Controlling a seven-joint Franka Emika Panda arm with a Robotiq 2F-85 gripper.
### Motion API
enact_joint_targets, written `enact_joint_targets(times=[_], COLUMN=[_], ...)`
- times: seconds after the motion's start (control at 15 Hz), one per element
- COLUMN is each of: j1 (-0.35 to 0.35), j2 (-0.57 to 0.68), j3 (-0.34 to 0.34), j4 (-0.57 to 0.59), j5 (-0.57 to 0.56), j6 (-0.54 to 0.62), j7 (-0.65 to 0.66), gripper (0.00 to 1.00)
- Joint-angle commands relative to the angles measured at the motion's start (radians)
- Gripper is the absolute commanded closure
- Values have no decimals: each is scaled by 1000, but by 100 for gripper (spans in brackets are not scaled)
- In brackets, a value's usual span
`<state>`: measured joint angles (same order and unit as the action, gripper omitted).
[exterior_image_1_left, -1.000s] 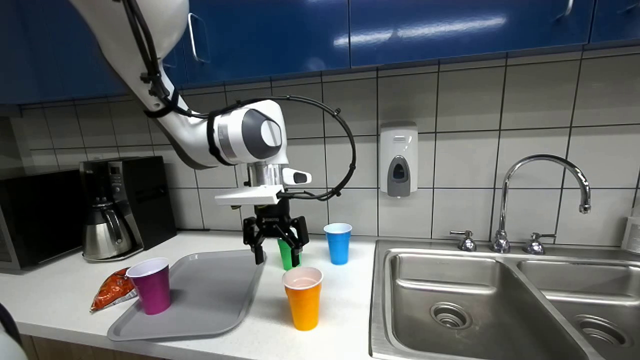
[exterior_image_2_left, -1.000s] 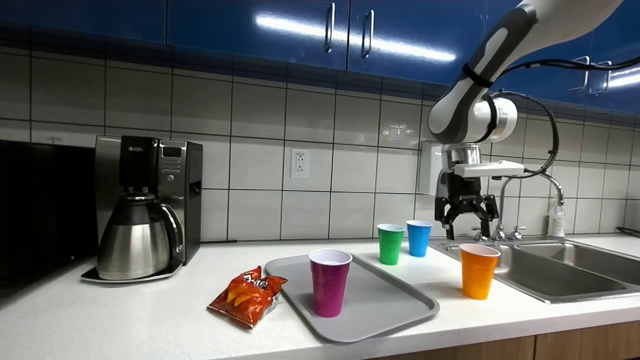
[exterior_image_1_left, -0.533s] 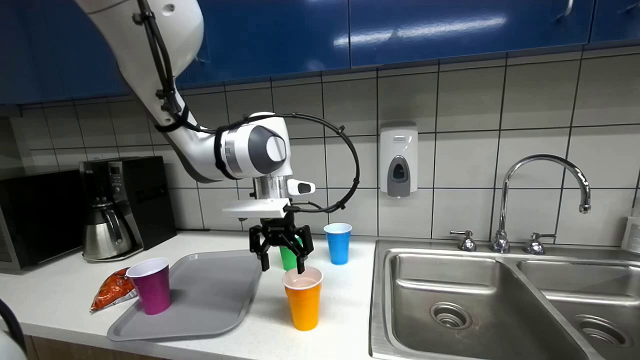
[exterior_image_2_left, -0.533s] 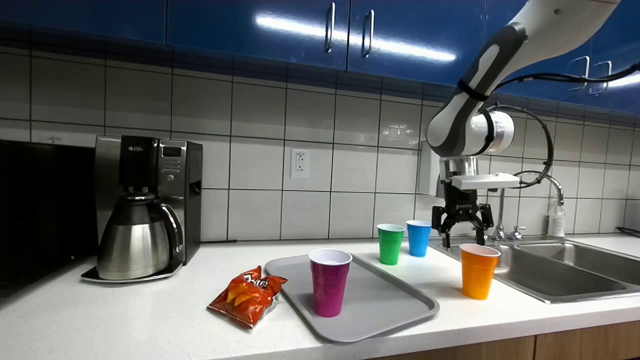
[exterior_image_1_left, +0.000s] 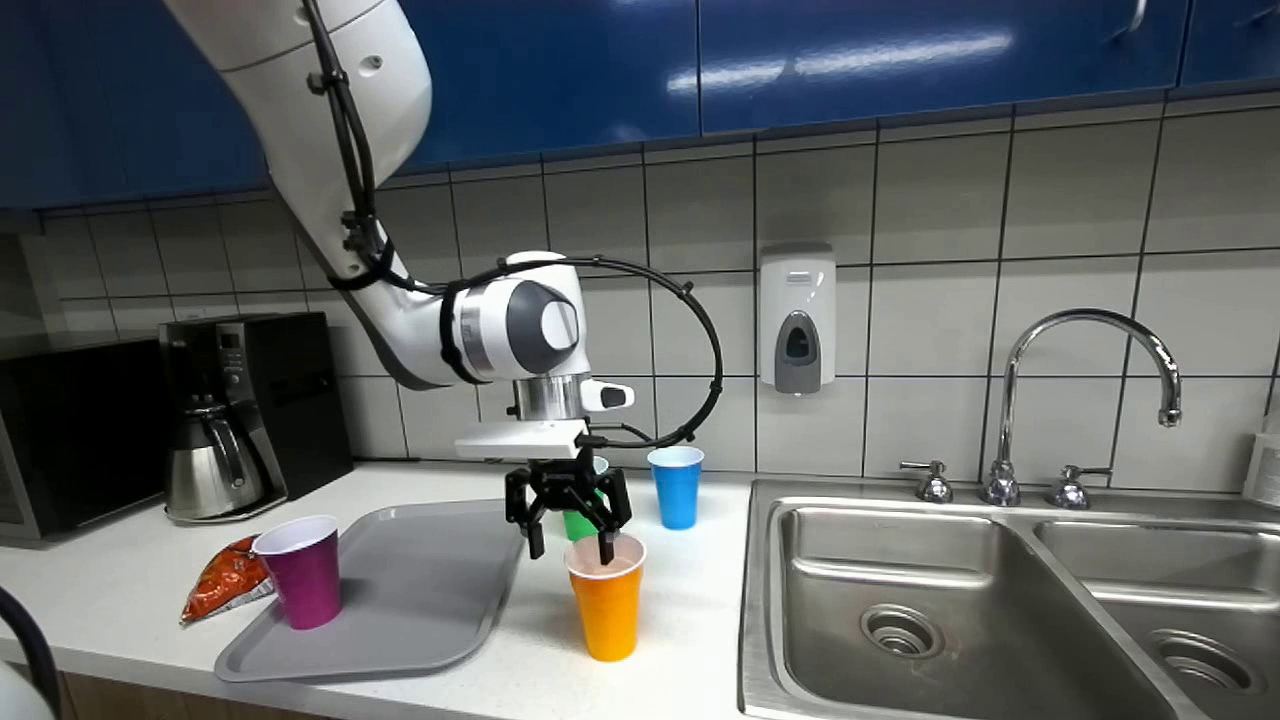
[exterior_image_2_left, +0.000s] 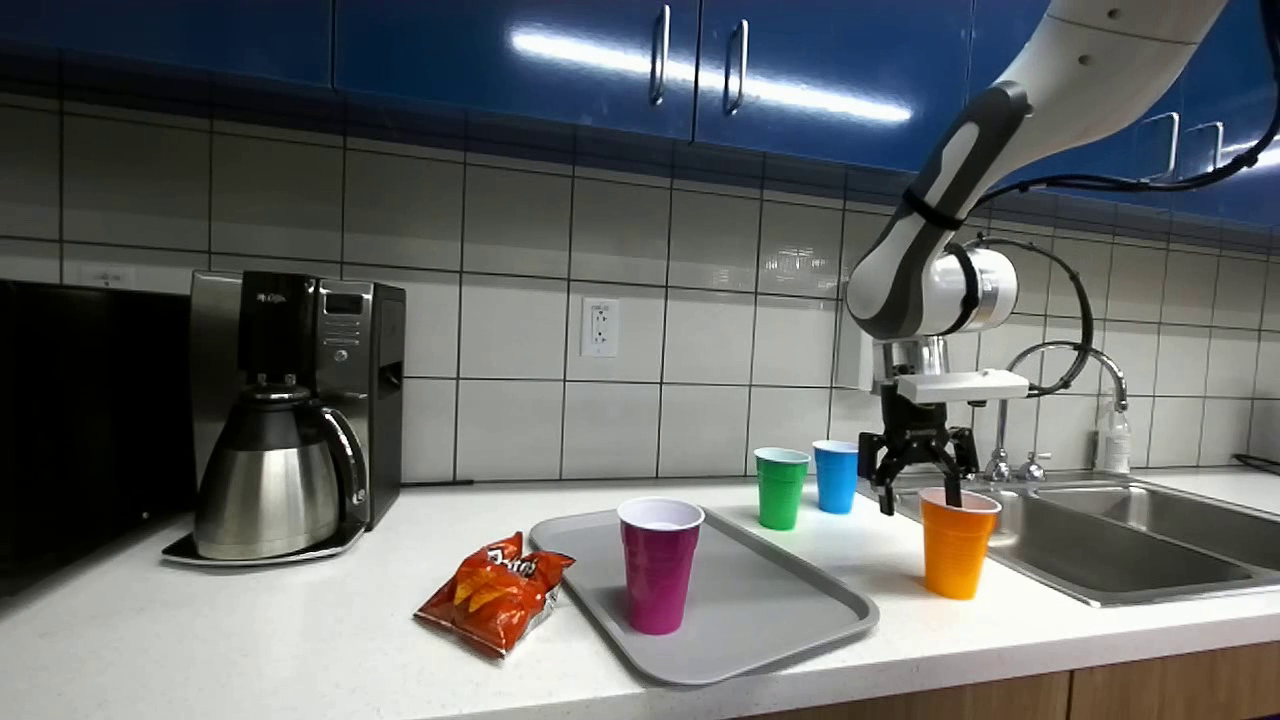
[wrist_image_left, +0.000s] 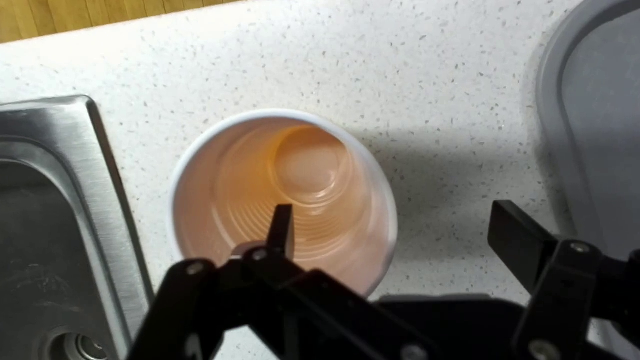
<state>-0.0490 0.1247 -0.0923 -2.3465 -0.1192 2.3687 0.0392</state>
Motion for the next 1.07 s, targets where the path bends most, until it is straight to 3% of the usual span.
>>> enact_joint_targets(times=[0.0, 0.07, 0.13, 0.73, 1.0], j1=[-9, -10, -10, -11, -10], j2=[26, 27, 28, 28, 17], j3=[4, 4, 4, 2, -1], j4=[24, 25, 25, 24, 26], j5=[-7, -4, -4, -8, -14], j6=[7, 7, 8, 10, 0], j7=[-29, -35, -38, -44, -38], gripper=[0, 25, 26, 95, 100])
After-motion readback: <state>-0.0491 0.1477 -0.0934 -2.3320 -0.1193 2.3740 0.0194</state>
